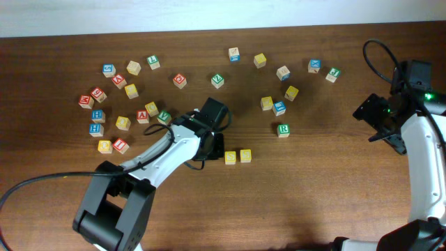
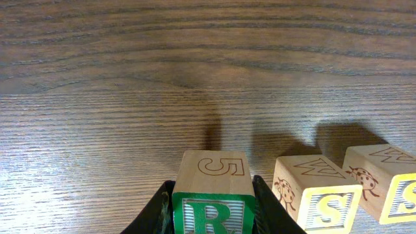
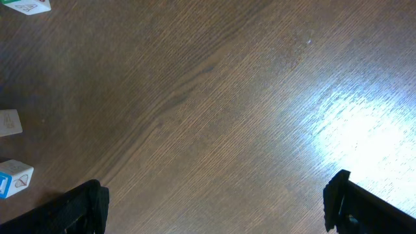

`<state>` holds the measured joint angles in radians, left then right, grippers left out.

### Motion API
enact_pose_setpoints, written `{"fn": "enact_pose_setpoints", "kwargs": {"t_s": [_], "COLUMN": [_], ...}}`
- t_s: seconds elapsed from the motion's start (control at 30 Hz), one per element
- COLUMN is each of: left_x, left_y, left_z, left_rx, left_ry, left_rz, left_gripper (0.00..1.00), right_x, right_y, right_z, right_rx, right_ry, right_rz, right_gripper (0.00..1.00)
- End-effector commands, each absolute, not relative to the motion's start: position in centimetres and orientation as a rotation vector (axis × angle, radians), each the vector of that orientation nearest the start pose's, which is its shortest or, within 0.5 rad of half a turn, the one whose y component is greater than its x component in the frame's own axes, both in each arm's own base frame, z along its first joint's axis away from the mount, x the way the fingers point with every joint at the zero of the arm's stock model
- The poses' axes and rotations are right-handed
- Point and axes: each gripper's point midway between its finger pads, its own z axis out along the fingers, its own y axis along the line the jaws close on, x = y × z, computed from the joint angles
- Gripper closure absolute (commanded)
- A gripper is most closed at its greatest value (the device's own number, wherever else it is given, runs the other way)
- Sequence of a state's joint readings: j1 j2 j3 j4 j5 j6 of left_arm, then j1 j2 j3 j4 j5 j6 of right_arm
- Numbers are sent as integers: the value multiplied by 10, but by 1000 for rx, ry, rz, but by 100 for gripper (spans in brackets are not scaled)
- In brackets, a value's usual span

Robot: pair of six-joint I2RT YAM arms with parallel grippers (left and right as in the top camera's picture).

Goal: Spell out RSS
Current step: 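Slide the R block rightward against the two S blocks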

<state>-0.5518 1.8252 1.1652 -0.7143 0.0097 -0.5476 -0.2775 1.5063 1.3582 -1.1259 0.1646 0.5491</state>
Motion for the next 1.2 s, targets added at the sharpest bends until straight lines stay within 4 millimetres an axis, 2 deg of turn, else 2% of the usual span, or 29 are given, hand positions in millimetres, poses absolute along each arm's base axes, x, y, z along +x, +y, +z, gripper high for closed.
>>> {"fn": "enact_pose_setpoints", "kwargs": {"t_s": [0.0,0.1,0.37,0.77,0.93,1.17], "left_x": [304,296,298,296,290,294], "left_y": [-207,-211,-195,-198,-198,-200], "left_z": [25,24,22,22,3,3], "left_rx": [30,57,38,31,41,39], "left_ry": [2986,2995,2977,2988,3043,3028], "left_rz": [-187,-171,-30,-53,-27,-43], "left_gripper": [77,78,77,76,77,76], "right_x": [306,306,306,306,306,306], "right_y": [-120,-120,-120,-120,-120,-121], "right_z": [173,173,173,173,173,173], "right_rx": [1168,1168,1168,1168,1168,1170], "right_ry": [2545,2545,2545,2545,2545,2544], "right_rz": [-186,-186,-186,-186,-186,-187], "right_gripper": [2,2,2,2,2,2]}}
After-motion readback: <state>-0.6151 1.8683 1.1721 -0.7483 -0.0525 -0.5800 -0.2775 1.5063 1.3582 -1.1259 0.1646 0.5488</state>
